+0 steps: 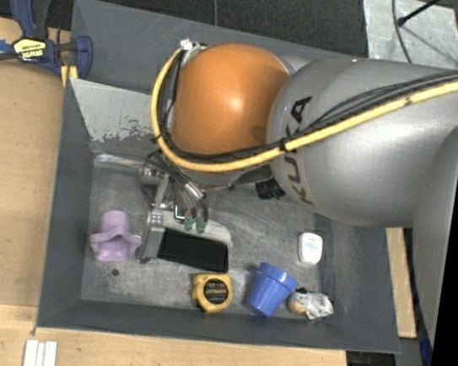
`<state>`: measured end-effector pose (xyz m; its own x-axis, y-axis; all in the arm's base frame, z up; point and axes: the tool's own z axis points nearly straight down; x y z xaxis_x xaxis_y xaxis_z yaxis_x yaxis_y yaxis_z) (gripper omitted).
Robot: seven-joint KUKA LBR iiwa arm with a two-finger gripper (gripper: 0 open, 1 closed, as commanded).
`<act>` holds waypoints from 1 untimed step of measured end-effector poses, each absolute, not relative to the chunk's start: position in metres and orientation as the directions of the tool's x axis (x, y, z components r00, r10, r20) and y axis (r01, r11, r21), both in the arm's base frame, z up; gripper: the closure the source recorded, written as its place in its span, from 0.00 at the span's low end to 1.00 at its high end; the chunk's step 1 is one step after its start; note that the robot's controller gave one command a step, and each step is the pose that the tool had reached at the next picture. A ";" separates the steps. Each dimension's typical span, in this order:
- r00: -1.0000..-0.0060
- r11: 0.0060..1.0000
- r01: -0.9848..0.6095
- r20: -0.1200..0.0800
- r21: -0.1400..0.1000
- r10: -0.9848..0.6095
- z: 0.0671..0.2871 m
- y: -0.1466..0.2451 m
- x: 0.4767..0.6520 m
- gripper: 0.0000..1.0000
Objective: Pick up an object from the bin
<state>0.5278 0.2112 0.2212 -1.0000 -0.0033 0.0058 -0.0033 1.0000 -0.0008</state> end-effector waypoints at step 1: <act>-1.000 1.000 0.000 -0.002 0.001 0.000 0.226 0.210 0.530 0.00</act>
Offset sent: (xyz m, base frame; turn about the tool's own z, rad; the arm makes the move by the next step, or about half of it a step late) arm -0.0242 0.0288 -0.1409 -0.1120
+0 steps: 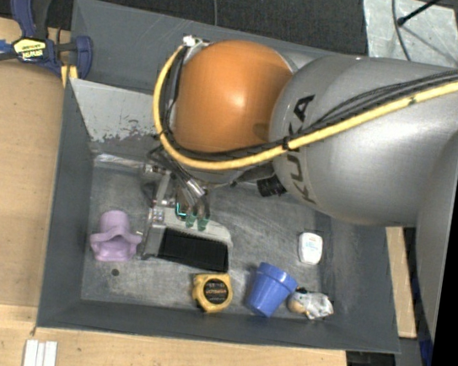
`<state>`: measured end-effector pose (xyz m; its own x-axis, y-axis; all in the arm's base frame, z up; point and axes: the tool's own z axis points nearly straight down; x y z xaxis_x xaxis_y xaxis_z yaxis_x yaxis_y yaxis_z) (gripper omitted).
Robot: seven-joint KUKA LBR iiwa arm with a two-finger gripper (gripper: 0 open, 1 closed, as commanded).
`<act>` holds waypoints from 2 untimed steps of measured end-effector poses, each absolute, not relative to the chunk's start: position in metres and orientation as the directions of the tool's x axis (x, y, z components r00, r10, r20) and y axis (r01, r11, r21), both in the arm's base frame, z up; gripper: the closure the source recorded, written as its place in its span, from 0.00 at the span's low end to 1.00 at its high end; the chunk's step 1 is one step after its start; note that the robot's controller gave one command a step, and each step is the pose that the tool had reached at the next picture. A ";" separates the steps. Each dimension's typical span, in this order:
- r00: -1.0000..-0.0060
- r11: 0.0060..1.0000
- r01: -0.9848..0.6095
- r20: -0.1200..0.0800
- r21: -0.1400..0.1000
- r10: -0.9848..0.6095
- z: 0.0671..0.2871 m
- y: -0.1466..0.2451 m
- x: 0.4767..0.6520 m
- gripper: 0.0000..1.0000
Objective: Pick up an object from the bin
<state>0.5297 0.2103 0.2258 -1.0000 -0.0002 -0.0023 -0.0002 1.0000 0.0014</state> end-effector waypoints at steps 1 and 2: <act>-0.999 0.999 -0.040 -0.009 0.003 -0.040 0.177 0.221 0.522 0.00; -0.979 0.979 -0.205 -0.015 0.006 -0.205 0.080 0.228 0.559 1.00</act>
Offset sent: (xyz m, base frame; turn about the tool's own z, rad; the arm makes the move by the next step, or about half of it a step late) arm 0.0237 0.0143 -0.1558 -0.2067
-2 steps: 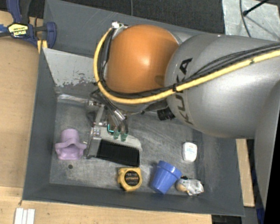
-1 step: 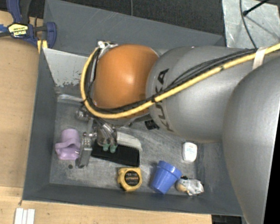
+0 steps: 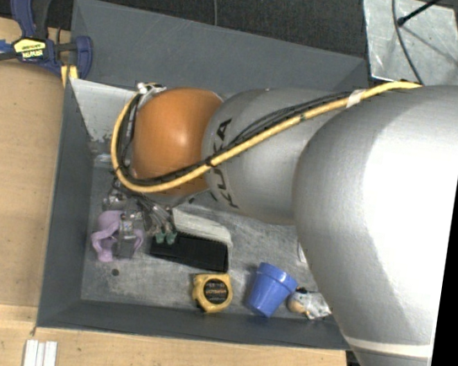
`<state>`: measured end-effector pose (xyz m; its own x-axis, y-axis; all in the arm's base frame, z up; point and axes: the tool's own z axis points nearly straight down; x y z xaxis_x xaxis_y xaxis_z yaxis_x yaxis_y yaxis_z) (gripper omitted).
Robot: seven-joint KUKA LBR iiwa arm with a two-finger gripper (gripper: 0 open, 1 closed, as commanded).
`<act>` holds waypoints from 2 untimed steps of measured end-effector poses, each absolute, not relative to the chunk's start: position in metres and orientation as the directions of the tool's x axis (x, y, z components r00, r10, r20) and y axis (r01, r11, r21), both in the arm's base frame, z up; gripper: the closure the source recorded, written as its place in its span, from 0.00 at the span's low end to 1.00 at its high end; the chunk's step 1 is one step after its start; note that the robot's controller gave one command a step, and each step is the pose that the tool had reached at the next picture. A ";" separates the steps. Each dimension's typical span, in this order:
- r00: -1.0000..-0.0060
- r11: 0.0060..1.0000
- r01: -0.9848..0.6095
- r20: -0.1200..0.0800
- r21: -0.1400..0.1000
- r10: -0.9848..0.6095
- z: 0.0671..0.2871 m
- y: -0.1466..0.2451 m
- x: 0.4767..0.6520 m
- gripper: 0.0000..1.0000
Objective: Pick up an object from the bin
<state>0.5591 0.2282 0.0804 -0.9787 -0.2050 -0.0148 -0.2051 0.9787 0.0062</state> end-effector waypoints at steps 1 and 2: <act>-0.979 0.979 -0.205 -0.015 0.006 -0.205 0.080 0.228 0.559 1.00; -0.979 0.979 -0.206 -0.002 0.001 -0.206 0.188 0.223 0.559 1.00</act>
Offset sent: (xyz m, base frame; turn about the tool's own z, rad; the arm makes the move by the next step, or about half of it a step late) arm -0.0014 -0.0046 0.1071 -0.0020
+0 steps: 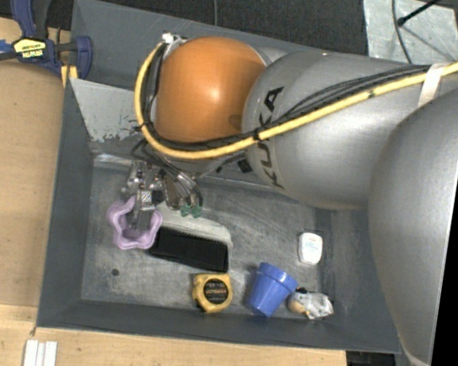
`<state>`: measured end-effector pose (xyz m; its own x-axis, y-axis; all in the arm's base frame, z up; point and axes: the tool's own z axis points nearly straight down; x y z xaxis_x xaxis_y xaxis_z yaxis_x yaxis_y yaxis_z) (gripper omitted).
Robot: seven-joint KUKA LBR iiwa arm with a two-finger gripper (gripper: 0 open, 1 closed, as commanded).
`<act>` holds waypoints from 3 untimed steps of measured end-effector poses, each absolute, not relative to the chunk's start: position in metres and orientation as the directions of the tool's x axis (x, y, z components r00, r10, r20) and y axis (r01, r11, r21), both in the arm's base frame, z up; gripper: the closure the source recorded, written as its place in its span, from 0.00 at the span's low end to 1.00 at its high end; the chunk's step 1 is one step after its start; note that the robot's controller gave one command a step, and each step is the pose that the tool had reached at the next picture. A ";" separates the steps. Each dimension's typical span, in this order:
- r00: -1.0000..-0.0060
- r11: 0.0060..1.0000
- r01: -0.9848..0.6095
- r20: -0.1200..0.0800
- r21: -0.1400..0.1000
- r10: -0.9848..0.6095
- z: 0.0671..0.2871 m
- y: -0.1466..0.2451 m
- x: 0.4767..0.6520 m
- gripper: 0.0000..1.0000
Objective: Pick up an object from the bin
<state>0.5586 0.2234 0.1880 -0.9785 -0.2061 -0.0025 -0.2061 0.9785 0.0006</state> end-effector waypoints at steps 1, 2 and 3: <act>-0.979 0.979 -0.205 -0.002 0.001 -0.205 0.188 0.223 0.559 1.00; -0.979 0.979 -0.206 -0.001 0.000 -0.206 0.189 0.223 0.558 1.00; -0.951 0.951 -0.310 -0.001 0.000 -0.310 0.243 0.225 0.551 1.00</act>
Offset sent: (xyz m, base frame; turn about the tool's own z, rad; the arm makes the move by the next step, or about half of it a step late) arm 0.0056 -0.0049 0.0866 -0.0124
